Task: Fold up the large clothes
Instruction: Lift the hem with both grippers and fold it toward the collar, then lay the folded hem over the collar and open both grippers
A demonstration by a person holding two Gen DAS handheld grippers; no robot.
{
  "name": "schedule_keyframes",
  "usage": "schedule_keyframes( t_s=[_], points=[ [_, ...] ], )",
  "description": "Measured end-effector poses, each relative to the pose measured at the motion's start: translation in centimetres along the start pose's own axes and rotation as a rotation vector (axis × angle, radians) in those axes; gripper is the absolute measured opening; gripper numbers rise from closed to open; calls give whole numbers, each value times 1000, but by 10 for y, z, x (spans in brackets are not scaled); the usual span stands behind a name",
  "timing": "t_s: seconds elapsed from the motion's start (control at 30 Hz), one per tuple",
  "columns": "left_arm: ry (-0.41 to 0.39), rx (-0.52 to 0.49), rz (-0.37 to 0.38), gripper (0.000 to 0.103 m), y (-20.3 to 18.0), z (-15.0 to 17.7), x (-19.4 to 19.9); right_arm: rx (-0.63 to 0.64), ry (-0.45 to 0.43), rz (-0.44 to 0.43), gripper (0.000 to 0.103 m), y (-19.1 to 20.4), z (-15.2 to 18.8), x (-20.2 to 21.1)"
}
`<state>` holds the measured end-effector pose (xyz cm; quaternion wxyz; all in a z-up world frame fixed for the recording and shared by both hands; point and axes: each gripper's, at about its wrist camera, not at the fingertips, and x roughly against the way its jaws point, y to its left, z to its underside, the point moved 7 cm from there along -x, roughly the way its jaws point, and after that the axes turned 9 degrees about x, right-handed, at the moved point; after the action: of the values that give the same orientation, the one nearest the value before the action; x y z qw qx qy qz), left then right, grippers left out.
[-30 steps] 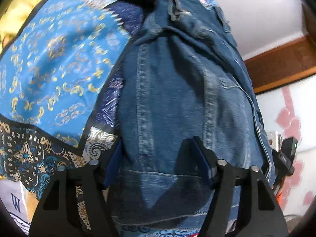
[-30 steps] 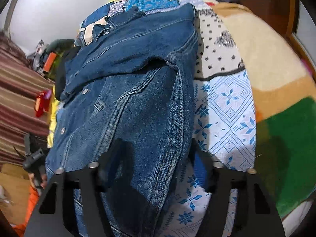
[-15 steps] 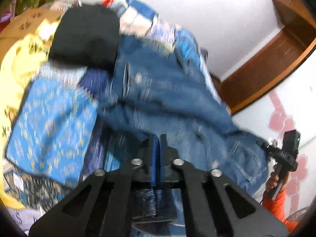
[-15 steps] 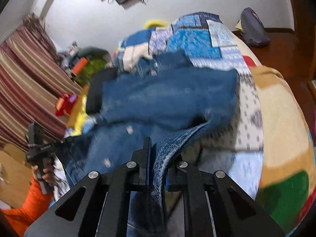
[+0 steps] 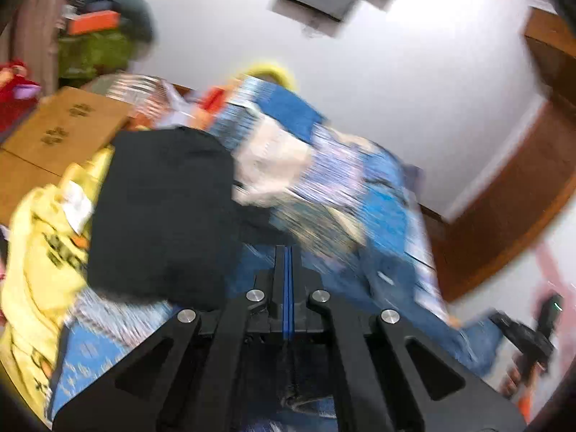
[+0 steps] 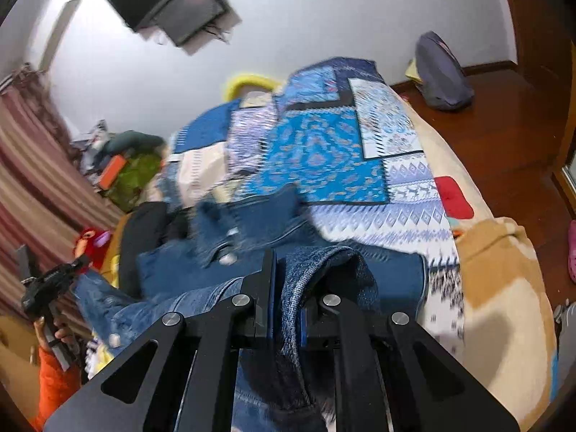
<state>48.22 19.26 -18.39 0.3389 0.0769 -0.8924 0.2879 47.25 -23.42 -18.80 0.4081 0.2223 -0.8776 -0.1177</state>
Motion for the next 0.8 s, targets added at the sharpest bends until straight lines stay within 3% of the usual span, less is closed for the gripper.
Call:
schedule_keyframes(
  t_s=[0.07, 0.17, 0.33, 0.43, 0.57, 0.6, 0.7, 0.8],
  points=[
    [6, -2, -75, 0, 11, -6, -33, -34, 50, 10, 8, -18, 4, -34],
    [97, -18, -143, 0, 28, 6, -77, -73, 118, 43, 8, -40, 19, -69],
    [180, -92, -166, 0, 41, 37, -96, -174, 239, -13, 9, -64, 50, -88],
    [192, -162, -167, 1, 36, 48, -84, -161, 273, -24, 20, -65, 55, -71],
    [210, -235, -140, 5, 25, 60, -56, -109, 279, 58, 34, -66, 54, -31],
    [211, -250, -142, 8, 22, 62, -51, -96, 271, 87, 42, -67, 55, -18],
    [221, -310, -137, 15, 15, 76, -30, -43, 221, 163, 44, -64, 56, 16],
    [245, -348, -123, 16, 9, 94, -16, -10, 195, 142, 44, -50, 60, 32]
  ],
)
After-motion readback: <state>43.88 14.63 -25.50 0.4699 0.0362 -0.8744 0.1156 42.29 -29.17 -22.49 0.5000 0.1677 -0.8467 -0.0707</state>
